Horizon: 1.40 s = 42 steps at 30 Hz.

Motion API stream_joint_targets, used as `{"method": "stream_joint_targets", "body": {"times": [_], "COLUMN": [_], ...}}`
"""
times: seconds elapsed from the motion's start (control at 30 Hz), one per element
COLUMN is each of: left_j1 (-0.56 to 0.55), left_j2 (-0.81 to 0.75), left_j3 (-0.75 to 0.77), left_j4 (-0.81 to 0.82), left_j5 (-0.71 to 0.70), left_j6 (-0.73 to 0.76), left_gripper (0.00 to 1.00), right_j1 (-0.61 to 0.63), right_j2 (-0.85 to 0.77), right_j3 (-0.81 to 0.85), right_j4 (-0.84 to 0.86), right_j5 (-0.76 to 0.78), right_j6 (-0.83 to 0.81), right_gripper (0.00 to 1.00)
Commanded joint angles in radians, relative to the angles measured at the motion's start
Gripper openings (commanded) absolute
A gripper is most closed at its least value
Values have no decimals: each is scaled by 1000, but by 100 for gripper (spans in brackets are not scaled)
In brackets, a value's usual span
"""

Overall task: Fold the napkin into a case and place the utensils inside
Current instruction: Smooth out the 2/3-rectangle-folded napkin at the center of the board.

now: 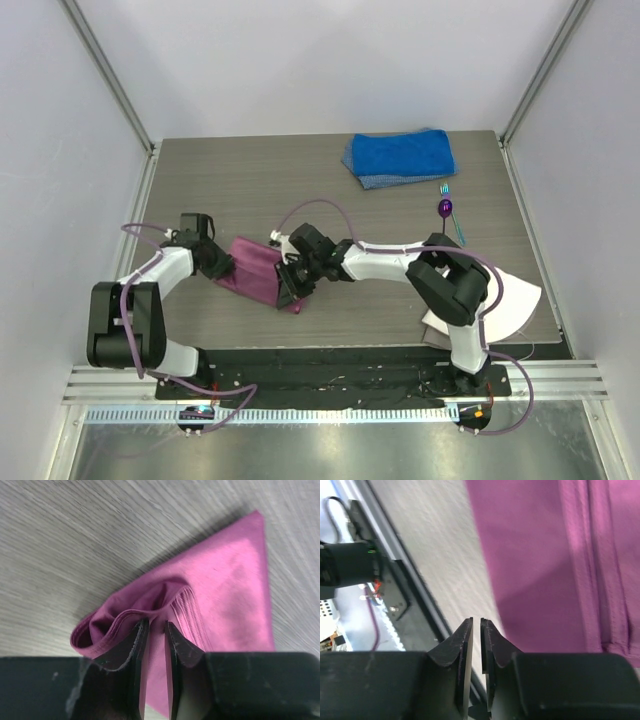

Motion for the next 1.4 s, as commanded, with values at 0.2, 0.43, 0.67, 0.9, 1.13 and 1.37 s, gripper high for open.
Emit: {"method": "stream_joint_targets", "body": {"times": [0.2,0.43,0.67,0.9,1.13,1.37], "left_j1": [6,6,8,6,6,8], "left_j2": [71,32,-40,-82,48,194], "left_j3": [1,45,125,102,85,127], "left_j4": [67,7,-85,-93,-11,30], "left_j5": [-21,-68,-56,12,-24,-16], "left_j6": [8,55,89,74,66,100], "left_gripper": [22,24,27,25,22,17], "right_j1": [-13,-12,-39,-76,-76,-50], "right_j2": [54,-19,-87,-6,43,44], "right_j3": [-86,-104,-8,83,11,-165], "right_j4": [54,56,30,-15,39,212], "right_j5": [44,-1,-4,-8,39,58], "right_j6": [-21,7,24,32,45,174], "right_gripper": [16,15,17,18,17,11]}}
